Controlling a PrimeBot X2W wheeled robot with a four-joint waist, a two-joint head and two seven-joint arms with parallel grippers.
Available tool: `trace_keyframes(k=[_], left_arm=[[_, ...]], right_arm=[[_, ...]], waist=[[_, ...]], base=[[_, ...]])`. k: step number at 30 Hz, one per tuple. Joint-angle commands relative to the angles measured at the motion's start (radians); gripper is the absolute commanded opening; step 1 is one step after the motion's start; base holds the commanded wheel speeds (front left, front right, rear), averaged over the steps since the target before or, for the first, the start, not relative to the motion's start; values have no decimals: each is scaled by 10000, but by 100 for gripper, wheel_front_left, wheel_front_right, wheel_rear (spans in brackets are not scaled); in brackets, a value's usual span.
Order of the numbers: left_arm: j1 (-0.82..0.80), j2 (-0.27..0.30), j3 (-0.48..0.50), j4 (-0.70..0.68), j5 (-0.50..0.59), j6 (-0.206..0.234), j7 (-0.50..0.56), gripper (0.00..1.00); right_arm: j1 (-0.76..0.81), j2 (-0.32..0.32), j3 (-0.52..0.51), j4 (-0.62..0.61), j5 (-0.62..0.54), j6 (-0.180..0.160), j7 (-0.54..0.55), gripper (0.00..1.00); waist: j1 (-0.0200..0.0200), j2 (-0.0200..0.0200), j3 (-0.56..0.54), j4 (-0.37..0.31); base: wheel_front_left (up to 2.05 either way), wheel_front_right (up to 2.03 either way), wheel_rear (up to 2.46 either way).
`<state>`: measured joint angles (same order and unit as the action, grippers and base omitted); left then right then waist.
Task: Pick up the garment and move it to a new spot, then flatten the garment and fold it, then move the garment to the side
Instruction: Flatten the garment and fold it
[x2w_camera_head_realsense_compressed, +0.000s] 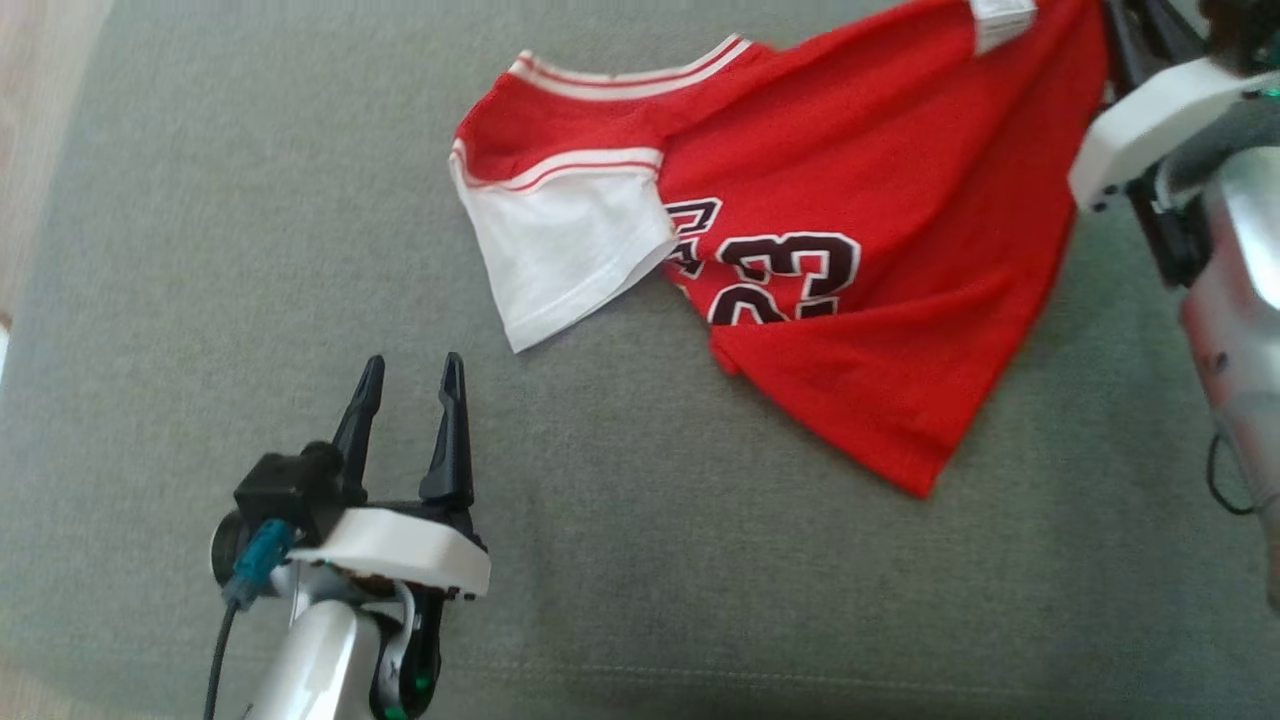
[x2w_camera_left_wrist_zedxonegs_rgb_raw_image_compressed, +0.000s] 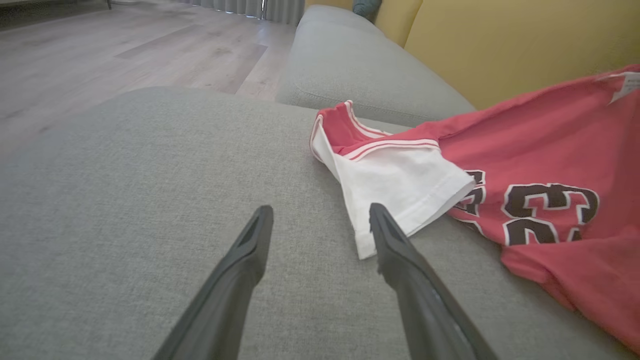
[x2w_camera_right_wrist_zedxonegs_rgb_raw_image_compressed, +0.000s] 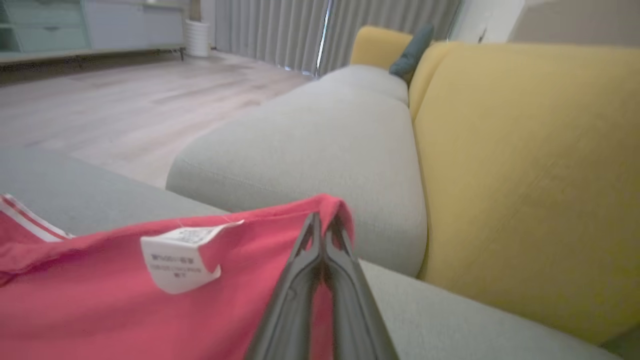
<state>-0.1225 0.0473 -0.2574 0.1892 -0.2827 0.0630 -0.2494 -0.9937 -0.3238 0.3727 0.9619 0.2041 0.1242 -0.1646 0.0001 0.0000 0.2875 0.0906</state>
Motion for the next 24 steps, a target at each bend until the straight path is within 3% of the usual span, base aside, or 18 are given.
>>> trace_keyframes(k=[1, 9, 17, 20, 24], left_arm=[[66, 30, 310, -262, 62, 20, -124, 100], [431, 30, 394, -258, -24, 83, -124, 100], [728, 30, 546, -308, -35, 127, -124, 100], [749, 30, 588, -312, -7, 114, -124, 100], [737, 30, 590, -290, 37, 61, -124, 100]], right_arm=[[53, 146, 244, -578, 142, 65, -257, 0], [2485, 340, 1384, -3838, 486, 65, -634, 0], [6988, 444, 2371, -8647, 554, 65, 863, 0], [8291, 591, 2776, -9455, 629, 65, 1367, 0], [9037, 756, 3150, -9362, 476, 65, 1374, 0]], waist=[[-1, 0, -322, -264], [-1, 0, -1060, -906], [-1, 0, -1490, -1621], [-1, 0, -1557, -1859], [-1, 0, -1562, -2060]], base=[[0, 0, 0], [0, 0, 0], [0, 0, 0], [0, 0, 0], [0, 0, 0]])
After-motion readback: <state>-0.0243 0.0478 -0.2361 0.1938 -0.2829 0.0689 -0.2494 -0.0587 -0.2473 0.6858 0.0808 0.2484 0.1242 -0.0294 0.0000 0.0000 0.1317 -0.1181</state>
